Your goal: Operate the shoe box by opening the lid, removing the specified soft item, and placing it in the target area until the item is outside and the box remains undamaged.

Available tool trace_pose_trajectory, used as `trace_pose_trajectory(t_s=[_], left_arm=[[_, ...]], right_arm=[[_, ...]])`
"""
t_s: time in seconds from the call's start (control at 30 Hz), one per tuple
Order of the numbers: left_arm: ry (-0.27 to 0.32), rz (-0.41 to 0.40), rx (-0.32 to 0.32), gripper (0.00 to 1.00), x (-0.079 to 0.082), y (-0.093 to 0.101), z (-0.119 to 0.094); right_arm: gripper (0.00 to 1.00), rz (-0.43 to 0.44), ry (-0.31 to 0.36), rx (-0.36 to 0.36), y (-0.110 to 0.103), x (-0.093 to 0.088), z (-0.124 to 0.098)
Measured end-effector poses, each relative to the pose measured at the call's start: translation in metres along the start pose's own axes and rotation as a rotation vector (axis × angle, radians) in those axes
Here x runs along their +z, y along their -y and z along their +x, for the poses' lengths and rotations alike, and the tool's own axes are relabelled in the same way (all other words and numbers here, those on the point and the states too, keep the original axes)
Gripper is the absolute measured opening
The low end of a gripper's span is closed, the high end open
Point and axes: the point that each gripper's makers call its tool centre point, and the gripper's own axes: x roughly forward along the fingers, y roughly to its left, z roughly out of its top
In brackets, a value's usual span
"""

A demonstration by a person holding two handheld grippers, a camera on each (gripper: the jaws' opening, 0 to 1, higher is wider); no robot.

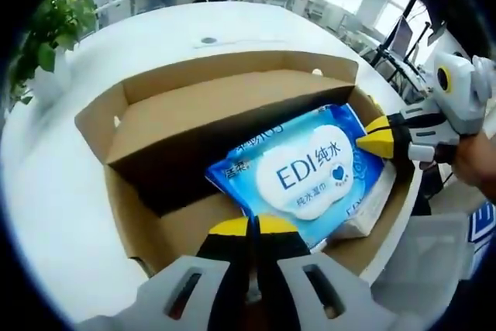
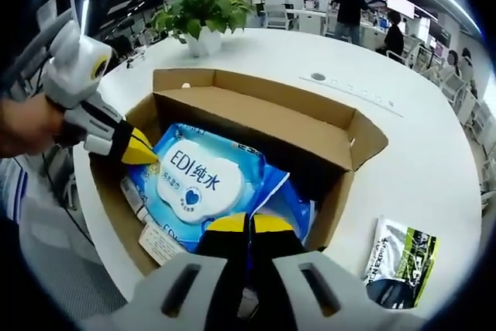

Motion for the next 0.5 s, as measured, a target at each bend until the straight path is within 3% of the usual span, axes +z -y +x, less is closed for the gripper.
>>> trace_pose_trajectory(t_s=[0.5], left_arm=[[0.051, 0.009, -0.016, 0.00, 0.017, 0.007, -0.028]], right_arm=[[0.00, 0.003, 0.031, -0.008, -0.003, 0.016, -0.017]])
